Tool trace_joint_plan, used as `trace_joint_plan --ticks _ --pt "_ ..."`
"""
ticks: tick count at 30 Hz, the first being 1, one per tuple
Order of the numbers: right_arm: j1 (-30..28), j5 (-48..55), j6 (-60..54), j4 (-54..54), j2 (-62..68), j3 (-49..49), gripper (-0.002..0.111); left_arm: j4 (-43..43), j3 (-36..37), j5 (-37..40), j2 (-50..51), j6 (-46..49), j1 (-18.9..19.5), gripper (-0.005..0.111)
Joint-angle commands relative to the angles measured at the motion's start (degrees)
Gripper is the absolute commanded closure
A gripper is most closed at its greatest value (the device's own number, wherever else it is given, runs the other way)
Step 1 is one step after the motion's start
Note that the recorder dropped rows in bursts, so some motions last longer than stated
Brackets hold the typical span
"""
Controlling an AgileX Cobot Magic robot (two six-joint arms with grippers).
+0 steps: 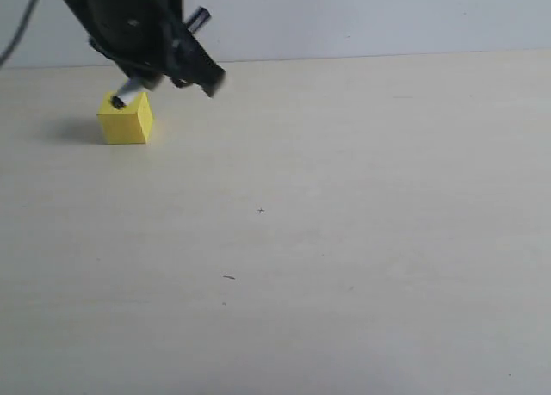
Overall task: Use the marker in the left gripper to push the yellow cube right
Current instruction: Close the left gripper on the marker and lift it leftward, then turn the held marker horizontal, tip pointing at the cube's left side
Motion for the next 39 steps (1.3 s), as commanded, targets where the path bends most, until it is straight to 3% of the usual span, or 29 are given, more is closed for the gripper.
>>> trace_joint_plan --ticks 1,10,15,20,27,32,34,39 --pt "-0.2 -0.11 -0.01 0.02 -0.35 0.26 0.108 4.85 4.58 0.86 -6.8 0.04 6.61 0.107" --pt "-0.2 -0.11 -0.01 0.02 -0.35 0.26 0.108 5.47 10.65 0.86 -7.1 0.51 29.37 0.107" --pt "-0.2 -0.11 -0.01 0.02 -0.35 0.26 0.108 4.39 10.65 -13.2 -3.35 6.13 37.52 0.107" --pt "-0.2 -0.11 -0.01 0.02 -0.35 0.26 0.108 0.88 10.65 -23.95 1.59 33.99 41.1 0.107" --pt "-0.2 -0.11 -0.01 0.02 -0.35 0.26 0.108 0.98 10.65 -28.05 8.97 73.89 42.64 0.107" --pt "-0.2 -0.11 -0.01 0.02 -0.35 0.26 0.108 1.82 8.88 -41.21 13.92 76.78 45.47 0.107" --pt "-0.2 -0.11 -0.01 0.02 -0.35 0.26 0.108 1.82 8.22 -45.78 16.43 82.73 46.36 0.107" --pt "-0.2 -0.11 -0.01 0.02 -0.35 0.26 0.108 -1.74 8.0 -55.89 21.31 83.96 46.44 0.107"
